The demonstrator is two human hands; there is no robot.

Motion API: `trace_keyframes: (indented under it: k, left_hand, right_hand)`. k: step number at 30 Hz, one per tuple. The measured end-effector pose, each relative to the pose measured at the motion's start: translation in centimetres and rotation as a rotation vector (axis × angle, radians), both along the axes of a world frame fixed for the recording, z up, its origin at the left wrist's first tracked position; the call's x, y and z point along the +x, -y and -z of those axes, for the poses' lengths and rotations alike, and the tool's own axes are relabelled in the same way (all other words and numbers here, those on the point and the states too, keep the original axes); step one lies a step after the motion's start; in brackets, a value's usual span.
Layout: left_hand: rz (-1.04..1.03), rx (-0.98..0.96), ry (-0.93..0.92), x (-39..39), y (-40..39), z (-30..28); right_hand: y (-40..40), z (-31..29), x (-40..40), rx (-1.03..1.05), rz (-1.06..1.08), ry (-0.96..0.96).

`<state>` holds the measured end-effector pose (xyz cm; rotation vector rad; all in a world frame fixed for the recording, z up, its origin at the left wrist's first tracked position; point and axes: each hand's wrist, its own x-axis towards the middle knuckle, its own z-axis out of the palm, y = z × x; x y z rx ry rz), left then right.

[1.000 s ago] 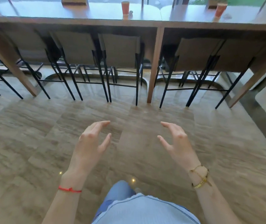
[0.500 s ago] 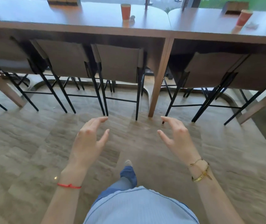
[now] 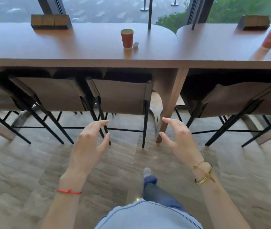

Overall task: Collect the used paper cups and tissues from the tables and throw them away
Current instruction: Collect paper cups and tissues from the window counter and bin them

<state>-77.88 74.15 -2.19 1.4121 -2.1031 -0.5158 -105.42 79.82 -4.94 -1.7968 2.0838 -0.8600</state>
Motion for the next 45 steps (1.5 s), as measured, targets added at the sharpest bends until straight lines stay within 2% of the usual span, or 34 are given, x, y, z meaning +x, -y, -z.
trace_keyframes:
  k: [8,14,24,34,45]
  left_hand:
    - [-0.039,-0.072,-0.016,-2.6,14.9,0.8]
    - [-0.108,-0.130,-0.062,-6.3,28.1,-1.0]
    - [-0.098,-0.085,-0.056,-12.5,45.0,-2.3]
    - [0.051,0.096,-0.130,-18.2,54.5,-1.6]
    - [0.032,0.086,-0.220,-19.2,55.7,-1.1]
  right_hand:
    - [14.9,0.3,-2.7,-0.054,-0.048,0.015]
    - [28.8,-1.7,-5.8,-0.086,-0.097,0.023]
    - [47.5,-4.2,-9.6,-0.106,-0.078,-0.018]
    - [55.8,-2.7,-9.9,0.012,-0.060,-0.011]
    - [57.2,-1.5,-9.2,-0.008,-0.044,-0.037]
